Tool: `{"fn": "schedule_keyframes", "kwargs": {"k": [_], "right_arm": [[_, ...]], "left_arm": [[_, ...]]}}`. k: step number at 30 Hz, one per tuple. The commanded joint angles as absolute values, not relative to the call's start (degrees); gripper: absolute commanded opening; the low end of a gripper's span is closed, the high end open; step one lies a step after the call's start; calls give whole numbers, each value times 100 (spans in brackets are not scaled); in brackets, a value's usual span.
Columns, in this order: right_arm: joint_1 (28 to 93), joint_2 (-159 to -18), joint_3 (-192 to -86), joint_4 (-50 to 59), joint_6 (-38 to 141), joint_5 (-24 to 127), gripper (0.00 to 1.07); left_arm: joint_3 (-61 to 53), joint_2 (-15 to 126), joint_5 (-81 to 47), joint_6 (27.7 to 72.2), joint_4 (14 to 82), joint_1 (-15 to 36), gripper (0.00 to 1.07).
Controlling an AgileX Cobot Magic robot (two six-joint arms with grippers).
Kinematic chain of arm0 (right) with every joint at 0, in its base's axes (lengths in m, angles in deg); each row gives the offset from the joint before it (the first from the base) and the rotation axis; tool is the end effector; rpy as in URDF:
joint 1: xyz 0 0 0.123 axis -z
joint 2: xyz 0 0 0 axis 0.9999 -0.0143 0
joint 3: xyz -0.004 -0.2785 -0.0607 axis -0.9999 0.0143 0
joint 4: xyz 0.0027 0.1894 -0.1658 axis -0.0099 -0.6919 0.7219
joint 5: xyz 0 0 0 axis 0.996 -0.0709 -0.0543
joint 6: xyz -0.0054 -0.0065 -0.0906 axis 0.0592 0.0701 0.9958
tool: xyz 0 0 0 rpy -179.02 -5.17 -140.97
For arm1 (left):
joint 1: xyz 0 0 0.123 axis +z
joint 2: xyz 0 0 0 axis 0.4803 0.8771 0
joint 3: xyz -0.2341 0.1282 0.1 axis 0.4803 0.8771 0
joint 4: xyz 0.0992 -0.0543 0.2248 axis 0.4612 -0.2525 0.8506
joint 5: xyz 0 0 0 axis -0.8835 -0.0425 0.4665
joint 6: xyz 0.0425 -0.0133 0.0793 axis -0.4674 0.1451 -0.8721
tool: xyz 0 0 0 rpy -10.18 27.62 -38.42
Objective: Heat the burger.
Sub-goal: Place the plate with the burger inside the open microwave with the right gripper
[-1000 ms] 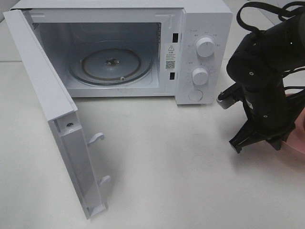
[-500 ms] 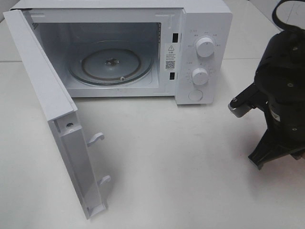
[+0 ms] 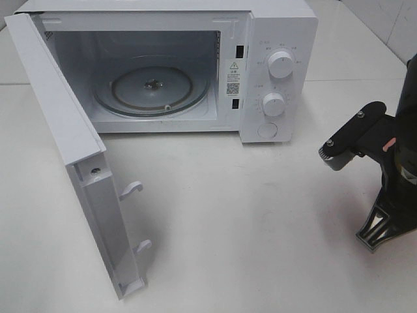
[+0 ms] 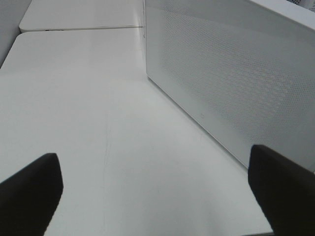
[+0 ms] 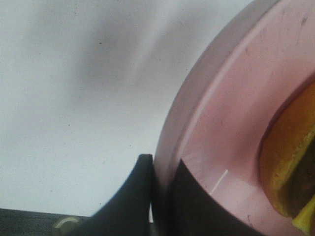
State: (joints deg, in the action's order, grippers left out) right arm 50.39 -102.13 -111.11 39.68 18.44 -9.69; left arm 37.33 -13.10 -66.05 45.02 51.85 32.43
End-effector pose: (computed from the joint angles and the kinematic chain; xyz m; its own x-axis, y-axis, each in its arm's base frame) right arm 0.1936 0.0988 0.1944 -0.8464 -0.5271 -0.0761 -0.4320 0.7631 -0.4808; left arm -0.0051 -0.0149 0.2801 -0.4208 0.0293 -0.9067 0.1044 0.9944 -0.0163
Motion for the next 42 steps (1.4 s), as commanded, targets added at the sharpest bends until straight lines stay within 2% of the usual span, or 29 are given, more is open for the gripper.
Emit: {"fn": "schedule_keyframes", "kwargs": {"k": [1, 23, 25, 42], "right_arm": [[4741, -9944, -11008, 4300, 1804, -1370, 0], [3389, -9480, -10922, 4340, 1907, -1742, 0], [3108, -9480, -10922, 4340, 1981, -1742, 0], [2386, -9480, -10922, 4632, 2629, -1639, 0]], "left_arm": [[3750, -1418, -6582, 4502, 5174, 3214, 96], [3750, -1418, -6582, 4502, 5174, 3214, 96], [3750, -1418, -6582, 4502, 5174, 3214, 96], [3750, -1418, -6582, 4502, 5174, 3214, 96]]}}
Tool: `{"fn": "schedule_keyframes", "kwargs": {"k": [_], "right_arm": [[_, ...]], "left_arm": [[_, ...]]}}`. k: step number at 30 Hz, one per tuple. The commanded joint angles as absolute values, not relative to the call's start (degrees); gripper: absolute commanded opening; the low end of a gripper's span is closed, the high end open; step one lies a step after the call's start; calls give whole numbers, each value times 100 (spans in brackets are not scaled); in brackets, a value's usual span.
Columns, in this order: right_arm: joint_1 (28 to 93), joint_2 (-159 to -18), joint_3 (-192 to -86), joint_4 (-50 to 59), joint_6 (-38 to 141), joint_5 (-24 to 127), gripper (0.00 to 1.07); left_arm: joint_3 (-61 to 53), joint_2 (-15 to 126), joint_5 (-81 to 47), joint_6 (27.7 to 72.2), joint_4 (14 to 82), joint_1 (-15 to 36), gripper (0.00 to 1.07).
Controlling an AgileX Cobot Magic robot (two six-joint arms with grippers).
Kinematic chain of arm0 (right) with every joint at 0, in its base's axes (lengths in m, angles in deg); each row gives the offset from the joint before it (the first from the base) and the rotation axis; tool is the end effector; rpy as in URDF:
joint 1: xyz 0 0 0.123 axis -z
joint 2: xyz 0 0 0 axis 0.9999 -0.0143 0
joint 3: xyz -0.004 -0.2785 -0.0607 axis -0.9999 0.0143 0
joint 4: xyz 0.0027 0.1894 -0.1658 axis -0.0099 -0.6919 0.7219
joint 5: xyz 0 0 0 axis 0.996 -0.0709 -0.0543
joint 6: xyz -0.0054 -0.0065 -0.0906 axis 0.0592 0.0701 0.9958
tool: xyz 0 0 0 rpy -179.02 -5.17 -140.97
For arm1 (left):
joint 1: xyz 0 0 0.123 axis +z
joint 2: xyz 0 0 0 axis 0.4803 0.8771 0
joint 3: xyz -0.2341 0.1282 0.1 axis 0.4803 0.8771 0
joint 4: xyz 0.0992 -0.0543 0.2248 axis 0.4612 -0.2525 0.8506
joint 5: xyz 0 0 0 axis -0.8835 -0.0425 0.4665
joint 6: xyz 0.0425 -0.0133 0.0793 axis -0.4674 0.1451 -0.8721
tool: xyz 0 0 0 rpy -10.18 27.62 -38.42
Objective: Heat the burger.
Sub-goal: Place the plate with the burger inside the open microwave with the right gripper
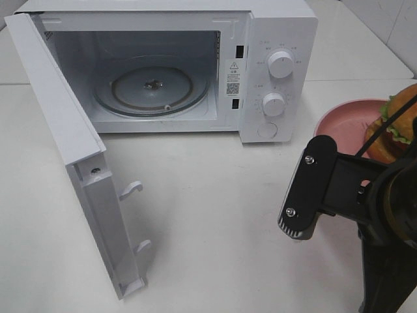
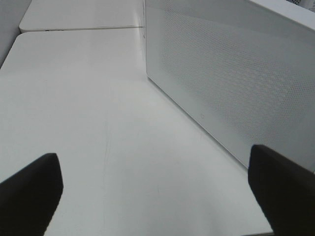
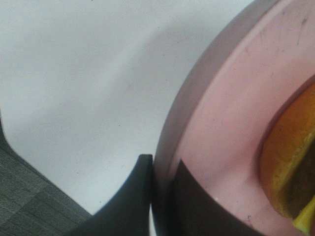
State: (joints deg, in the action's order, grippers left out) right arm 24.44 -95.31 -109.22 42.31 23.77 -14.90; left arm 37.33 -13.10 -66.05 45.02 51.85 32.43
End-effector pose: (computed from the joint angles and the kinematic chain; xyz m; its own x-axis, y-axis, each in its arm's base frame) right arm 0.1259 0.1505 0.2143 -0.4745 -0.8790 -0.0472 -0.7261 0.4212 -0.5435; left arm -0.0051 -0.0149 0.2801 -0.4208 0.0293 -0.9067 0.1044 0.9944 -0.0163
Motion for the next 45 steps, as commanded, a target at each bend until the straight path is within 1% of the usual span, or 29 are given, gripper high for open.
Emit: {"fn": "schedule_keyframes", "kwargs": {"k": [1, 10, 16, 45], "right_arm": [[2386, -9480, -10922, 4632, 2778, -1565, 0], [2386, -9480, -10922, 4667, 3339, -1273, 0], [2386, -9480, -10922, 4896, 3786, -1095, 0], [2386, -9480, -10922, 4896, 6072, 303, 0]], "left_arm": [[3750, -1418, -6582, 4502, 5174, 3214, 96], [3750, -1418, -6582, 4502, 5174, 3214, 96], [3750, -1418, -6582, 4502, 5174, 3214, 96], [3750, -1418, -6582, 4502, 5174, 3214, 96]]}}
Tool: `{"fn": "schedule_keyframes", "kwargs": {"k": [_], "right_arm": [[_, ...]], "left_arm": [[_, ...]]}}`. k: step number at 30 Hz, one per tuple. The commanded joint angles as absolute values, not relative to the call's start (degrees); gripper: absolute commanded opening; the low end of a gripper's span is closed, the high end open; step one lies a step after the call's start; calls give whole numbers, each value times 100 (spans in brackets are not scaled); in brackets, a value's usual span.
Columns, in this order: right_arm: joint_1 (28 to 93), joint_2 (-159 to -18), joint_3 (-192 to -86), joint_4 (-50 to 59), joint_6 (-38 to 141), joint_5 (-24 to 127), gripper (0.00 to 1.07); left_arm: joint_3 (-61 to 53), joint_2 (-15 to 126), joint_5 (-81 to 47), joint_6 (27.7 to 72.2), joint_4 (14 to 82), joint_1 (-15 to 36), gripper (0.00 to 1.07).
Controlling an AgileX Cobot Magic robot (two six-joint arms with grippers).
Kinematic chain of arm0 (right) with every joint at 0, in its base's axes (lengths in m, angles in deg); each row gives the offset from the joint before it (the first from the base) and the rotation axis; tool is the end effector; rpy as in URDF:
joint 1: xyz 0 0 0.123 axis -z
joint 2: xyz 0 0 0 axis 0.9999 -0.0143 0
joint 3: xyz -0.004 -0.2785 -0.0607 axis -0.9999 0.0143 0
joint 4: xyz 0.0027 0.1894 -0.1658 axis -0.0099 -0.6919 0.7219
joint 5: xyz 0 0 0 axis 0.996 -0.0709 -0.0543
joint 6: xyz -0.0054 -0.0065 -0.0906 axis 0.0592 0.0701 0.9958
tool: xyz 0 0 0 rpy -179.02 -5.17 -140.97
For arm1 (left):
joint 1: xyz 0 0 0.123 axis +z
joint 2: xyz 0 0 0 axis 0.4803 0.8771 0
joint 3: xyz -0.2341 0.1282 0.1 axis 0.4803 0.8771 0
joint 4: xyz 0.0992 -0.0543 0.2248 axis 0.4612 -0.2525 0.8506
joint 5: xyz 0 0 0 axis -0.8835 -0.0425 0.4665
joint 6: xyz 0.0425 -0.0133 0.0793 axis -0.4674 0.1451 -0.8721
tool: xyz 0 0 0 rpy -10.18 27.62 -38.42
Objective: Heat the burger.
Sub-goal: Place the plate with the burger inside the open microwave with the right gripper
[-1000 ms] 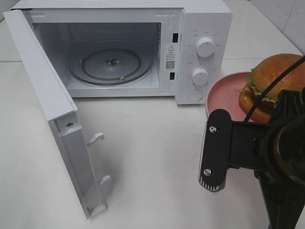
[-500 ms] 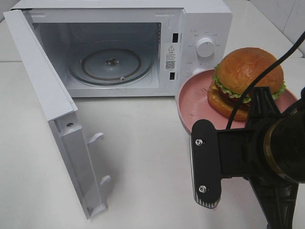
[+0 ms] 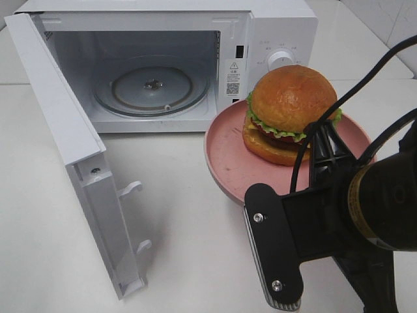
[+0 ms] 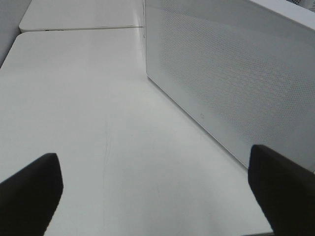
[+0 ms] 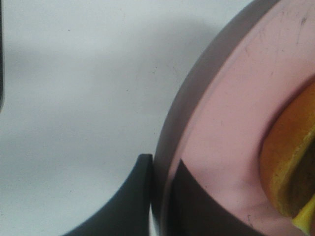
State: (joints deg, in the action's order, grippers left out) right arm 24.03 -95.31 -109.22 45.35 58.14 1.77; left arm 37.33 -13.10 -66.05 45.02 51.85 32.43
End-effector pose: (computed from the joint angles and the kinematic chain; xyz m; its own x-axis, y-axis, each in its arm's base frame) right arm 0.1296 0.1776 0.2149 0.1978 -0.9789 0.0511 -0.8103 -0.1926 -0.5534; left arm -0.0051 -0.0149 0.2801 -0.4208 0.0293 -0.9067 0.1044 0.9944 -0.0163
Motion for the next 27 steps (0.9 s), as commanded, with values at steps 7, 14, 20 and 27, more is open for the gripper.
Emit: {"fn": "schedule_keyframes", "kwargs": {"k": [7, 14, 20, 27], "right_arm": [[2386, -9480, -10922, 4896, 6169, 801, 0], [2386, -9480, -10922, 4827, 6261, 968, 0], [2598, -9480, -10922, 4455, 7023, 1042, 0], [3108, -9480, -10922, 4163, 8072, 1346, 0]], "left_arm": [[3750, -1418, -6582, 4502, 5174, 3214, 96], [3750, -1418, -6582, 4502, 5174, 3214, 96], [3750, -1418, -6582, 4502, 5174, 3214, 96], [3750, -1418, -6582, 4502, 5174, 3214, 96]]}}
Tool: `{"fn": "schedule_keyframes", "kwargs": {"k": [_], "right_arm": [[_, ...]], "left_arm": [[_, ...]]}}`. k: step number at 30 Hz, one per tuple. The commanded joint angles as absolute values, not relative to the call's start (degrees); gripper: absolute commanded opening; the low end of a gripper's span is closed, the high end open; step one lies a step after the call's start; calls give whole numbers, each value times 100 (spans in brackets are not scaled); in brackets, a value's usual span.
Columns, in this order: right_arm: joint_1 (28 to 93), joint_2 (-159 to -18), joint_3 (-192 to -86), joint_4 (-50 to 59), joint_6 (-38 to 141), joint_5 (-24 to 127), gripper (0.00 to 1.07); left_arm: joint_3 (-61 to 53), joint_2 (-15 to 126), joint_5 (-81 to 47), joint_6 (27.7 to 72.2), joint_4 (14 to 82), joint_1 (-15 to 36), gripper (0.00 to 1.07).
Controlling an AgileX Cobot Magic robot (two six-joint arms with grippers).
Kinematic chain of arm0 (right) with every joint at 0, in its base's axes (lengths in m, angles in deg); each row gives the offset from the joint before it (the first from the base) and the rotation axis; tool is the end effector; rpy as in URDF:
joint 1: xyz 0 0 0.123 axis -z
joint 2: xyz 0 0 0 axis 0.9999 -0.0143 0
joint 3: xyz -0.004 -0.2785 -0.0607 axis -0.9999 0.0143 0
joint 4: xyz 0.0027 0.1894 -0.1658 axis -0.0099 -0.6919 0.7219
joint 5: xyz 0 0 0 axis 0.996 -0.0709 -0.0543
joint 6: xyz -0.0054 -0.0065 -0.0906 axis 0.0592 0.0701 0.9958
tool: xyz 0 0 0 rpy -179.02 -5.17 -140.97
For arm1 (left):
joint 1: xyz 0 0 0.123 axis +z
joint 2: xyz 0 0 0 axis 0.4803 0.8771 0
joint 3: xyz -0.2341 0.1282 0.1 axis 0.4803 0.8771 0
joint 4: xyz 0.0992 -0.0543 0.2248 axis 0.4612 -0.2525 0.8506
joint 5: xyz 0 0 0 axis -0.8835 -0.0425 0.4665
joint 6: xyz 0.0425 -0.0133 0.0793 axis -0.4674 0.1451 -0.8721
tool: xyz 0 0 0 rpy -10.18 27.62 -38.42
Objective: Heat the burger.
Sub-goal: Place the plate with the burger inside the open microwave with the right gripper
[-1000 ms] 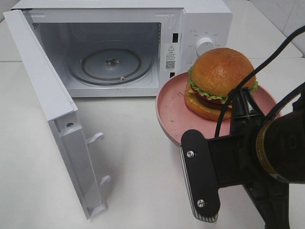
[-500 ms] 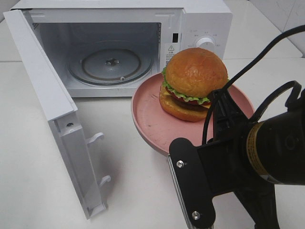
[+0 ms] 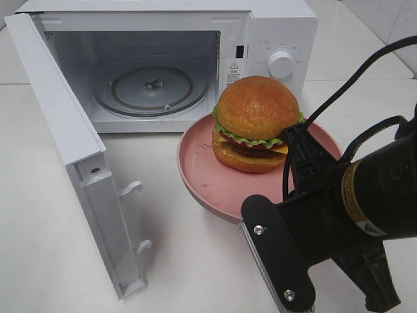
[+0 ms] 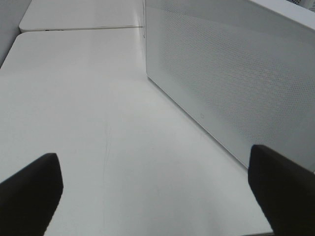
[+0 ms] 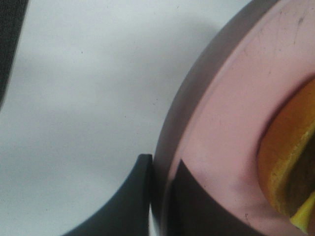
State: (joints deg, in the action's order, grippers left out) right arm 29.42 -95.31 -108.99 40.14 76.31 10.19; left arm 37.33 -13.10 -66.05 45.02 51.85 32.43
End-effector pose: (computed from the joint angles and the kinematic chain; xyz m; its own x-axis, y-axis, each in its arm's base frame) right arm 0.1413 0.1778 0.2128 0.3899 -0.9192 0.0556 -0.7673 -0.3577 -0.5323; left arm -0.0051 -0.0149 0.2801 -0.4208 0.0293 -0.9067 0.1044 0.9944 -0.0163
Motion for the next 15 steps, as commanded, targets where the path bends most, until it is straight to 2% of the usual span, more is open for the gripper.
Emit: {"fn": "schedule_keyframes", "kwargs": {"k": [1, 15], "right_arm": [[3177, -9480, -10922, 4123, 8232, 1415, 0], [4145, -9480, -10934, 2719, 10684, 2314, 0]], "left_arm": [[3750, -1418, -6582, 4502, 5174, 3214, 96], [3750, -1418, -6582, 4502, 5174, 3214, 96]]}}
